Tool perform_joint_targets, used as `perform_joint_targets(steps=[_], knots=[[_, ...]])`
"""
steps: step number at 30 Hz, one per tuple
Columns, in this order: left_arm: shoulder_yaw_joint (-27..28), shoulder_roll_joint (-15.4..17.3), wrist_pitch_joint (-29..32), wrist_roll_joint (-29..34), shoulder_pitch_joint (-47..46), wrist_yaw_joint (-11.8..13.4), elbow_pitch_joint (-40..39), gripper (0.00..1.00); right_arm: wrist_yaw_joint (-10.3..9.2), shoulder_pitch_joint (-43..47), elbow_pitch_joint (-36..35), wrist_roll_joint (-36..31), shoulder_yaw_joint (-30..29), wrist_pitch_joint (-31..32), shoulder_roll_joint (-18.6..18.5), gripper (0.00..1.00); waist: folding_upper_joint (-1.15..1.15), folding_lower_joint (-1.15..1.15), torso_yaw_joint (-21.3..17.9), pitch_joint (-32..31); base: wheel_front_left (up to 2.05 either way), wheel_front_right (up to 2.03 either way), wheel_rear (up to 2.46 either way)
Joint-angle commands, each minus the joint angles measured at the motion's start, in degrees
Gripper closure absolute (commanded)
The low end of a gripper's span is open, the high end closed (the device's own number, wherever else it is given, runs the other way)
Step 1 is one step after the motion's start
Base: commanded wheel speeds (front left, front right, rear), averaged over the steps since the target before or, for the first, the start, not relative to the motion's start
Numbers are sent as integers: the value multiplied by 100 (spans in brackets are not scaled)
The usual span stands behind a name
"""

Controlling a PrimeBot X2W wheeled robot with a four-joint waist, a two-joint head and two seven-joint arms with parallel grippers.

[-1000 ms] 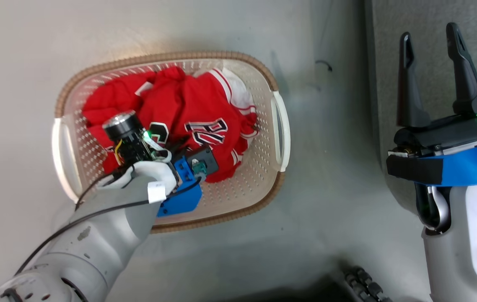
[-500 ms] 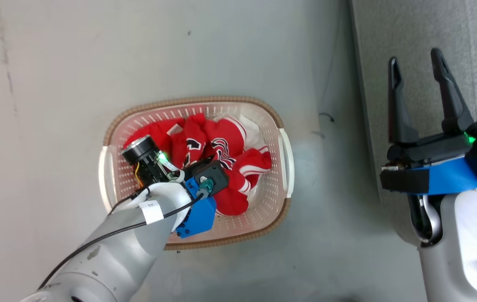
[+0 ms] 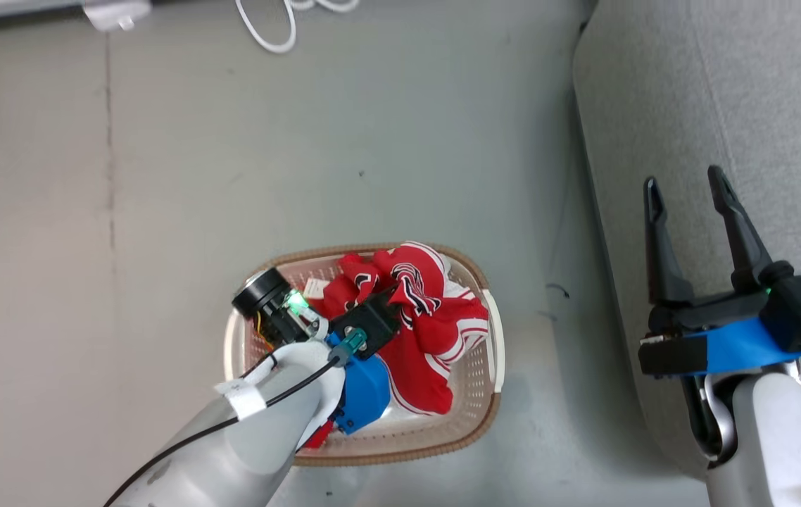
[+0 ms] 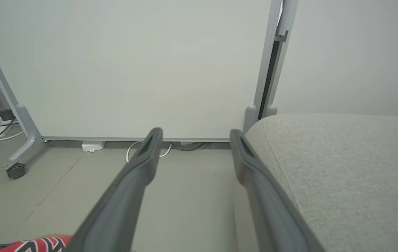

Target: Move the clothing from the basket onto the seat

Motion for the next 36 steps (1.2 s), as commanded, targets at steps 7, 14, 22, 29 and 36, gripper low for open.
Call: perform_joint_targets(steps=[7, 14, 22, 29, 36], knots=[[603, 150, -27, -170, 475, 28, -550, 100, 3, 310, 118, -21, 7, -20, -24, 0, 0, 1, 215, -774, 0, 0, 0], [1367, 196, -29, -234, 792, 43, -1172, 100, 3, 542, 177, 16, 1, -20, -24, 0, 0, 1, 326, -1192, 0, 0, 0], [2080, 104, -29, -70, 944, -5, -1871, 100, 3, 781, 244, 51, -14, -20, -24, 0, 0, 1, 407, -1517, 0, 0, 0], [2444, 22, -29, 14, 747, -96, -2435, 100, 3, 904, 290, 97, -6, -20, -24, 0, 0, 1, 406, -1750, 0, 0, 0], [2468, -14, -28, -48, 581, -145, -2778, 100, 3, 1040, 309, 130, 22, -20, -24, 0, 0, 1, 400, -1968, 0, 0, 0]])
